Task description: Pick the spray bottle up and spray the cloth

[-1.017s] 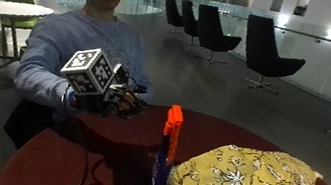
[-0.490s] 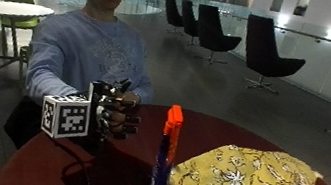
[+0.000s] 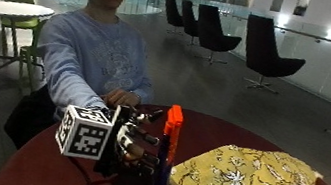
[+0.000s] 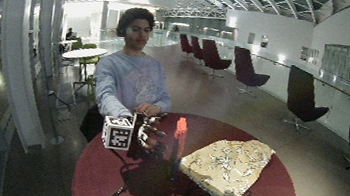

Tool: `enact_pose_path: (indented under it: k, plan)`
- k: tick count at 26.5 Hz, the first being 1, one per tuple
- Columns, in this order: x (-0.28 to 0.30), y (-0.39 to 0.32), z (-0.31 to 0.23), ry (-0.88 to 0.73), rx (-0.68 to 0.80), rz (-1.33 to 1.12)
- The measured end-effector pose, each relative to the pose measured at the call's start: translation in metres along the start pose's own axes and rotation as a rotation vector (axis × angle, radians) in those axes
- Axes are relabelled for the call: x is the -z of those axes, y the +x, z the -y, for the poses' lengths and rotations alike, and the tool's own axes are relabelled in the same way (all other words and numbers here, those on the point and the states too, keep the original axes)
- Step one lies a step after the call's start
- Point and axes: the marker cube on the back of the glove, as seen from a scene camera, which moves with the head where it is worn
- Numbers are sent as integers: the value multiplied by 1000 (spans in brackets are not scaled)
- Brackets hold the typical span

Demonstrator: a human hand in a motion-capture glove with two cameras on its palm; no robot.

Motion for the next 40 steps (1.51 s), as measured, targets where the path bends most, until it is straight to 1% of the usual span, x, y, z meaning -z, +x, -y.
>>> enact_pose_path:
  k: [5,11,21,26,30,34,37,40]
  plan:
    - [-19,8,30,16,-24,-52]
    - [-41,14,45,59,-21,-85]
    - [-50,20,56,181,50,4]
    - [-50,19,59,205,81,3]
    - [-42,14,62,162,110,-5]
    - [-29,-2,64,79,135,13]
    - [-23,-14,62,-30,153,23]
    - [-21,-26,55,-171,162,30]
